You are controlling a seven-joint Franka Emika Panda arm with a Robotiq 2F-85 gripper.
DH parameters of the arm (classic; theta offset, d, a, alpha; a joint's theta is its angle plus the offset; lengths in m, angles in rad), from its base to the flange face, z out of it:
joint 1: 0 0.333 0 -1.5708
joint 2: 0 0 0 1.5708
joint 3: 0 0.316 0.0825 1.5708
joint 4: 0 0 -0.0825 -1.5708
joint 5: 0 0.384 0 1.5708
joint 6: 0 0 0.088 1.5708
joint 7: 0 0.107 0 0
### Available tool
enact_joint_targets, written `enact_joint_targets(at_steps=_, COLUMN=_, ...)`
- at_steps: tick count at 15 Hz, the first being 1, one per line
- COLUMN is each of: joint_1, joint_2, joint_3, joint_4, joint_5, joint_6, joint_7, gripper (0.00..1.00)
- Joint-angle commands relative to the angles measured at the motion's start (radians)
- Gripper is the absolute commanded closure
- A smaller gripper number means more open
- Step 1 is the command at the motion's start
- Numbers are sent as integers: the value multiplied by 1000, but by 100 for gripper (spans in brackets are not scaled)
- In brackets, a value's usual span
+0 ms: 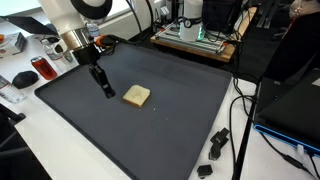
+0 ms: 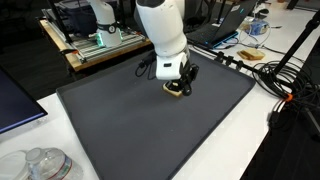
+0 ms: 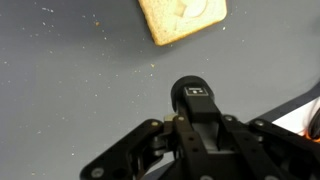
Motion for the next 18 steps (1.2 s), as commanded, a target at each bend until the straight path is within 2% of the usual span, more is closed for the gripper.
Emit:
enact_joint_targets(at_steps=1, joint_1=-55, joint_2=-141, joint_3=40, joint_4=-218, joint_5=116, joint_6=100, joint_7=-107, gripper=95)
enact_joint_targets(at_steps=7, joint_1=-85, joint_2=-254, joint_3=56, joint_4=-408, joint_5=326, joint_6=201, joint_7=-270, gripper=95)
enact_joint_targets(at_steps=11, joint_1=-50, joint_2=-327, joint_3=36, joint_4=-518, joint_5=456, joint_6=296, joint_7=-350, gripper=95)
enact_joint_targets(at_steps=14, joint_1=2, joint_2=-390, joint_3=11, joint_4=-597, joint_5=473, joint_6=382, joint_7=-307, gripper=95)
enact_joint_targets(at_steps=15, joint_1=-5, joint_2=-407, joint_3=32, joint_4=-624, joint_5=443, joint_6=419, joint_7=-270, gripper=95)
enact_joint_targets(at_steps=18, joint_1=58, joint_2=-459, joint_3=12, joint_4=-689, joint_5=370, joint_6=493, joint_7=-161, gripper=95)
